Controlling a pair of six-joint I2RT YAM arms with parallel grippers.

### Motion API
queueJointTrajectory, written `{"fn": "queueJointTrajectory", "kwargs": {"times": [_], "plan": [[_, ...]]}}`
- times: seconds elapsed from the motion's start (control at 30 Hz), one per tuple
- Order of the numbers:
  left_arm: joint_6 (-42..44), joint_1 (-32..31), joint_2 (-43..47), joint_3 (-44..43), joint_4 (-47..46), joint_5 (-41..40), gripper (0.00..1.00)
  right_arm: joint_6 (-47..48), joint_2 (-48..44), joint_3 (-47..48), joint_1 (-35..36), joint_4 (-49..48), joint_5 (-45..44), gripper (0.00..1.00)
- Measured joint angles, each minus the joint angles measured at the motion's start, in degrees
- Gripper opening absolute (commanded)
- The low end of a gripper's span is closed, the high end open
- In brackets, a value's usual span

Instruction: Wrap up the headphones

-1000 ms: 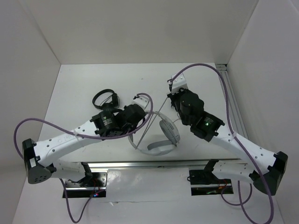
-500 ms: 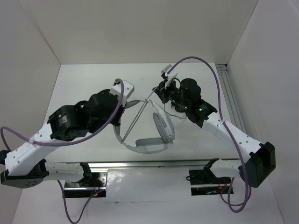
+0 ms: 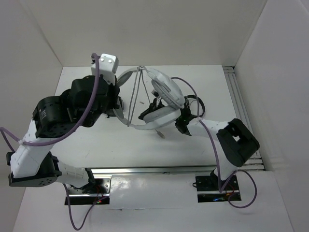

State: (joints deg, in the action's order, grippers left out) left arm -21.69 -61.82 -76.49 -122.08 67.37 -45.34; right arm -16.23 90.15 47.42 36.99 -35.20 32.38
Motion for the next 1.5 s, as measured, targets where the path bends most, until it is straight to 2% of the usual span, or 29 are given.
{"fn": "queueJointTrajectory", "kwargs": {"times": [0.07,0.17,0.37,0.53,0.6,0.63,0.9,1.1,1.27,1.5], "plan": [[-2.73,0.0,-0.59,-2.49,0.07,-2.54,0.0,-2.12,3.19,-0.26,1.62,-3.3,0.59,0.35],[-5.7,0.0,-0.57,-3.93,0.15,-6.38,0.0,-3.69,6.03,-0.76,4.66,-7.72,0.92,0.27],[-6.93,2.99,-0.59,-4.02,-0.9,-11.69,0.0,-5.55,7.1,-5.09,8.85,-14.29,0.9,0.27],[-6.71,9.94,-0.81,-4.02,-2.95,-12.28,0.0,-4.94,5.86,-11.23,11.8,-15.67,-2.32,0.08],[-6.73,11.78,-0.87,-3.67,-3.65,-11.63,0.0,-4.26,4.74,-12.26,13.27,-14.51,-4.15,0.0],[-6.73,12.72,-0.87,-3.34,-4.11,-10.93,0.0,-3.78,4.13,-12.24,13.75,-13.9,-5.16,0.0],[-6.82,17.86,-0.92,1.36,-6.58,-8.22,0.0,-0.76,-5.66,-12.24,16.72,-3.8,-11.56,0.0],[-6.97,23.56,-1.09,2.1,-6.58,-6.97,0.0,1.07,-13.33,-11.76,25.51,4.22,-11.02,0.02],[-7.02,24.39,-1.97,2.56,-6.71,-6.43,0.0,2.75,-15.61,-9.18,31.15,11.34,-9.16,0.02],[-7.45,25.42,-2.47,8.76,-7.52,-7.43,0.0,5.7,-20.52,-3.89,37.64,21.81,-11.63,0.04]]}}
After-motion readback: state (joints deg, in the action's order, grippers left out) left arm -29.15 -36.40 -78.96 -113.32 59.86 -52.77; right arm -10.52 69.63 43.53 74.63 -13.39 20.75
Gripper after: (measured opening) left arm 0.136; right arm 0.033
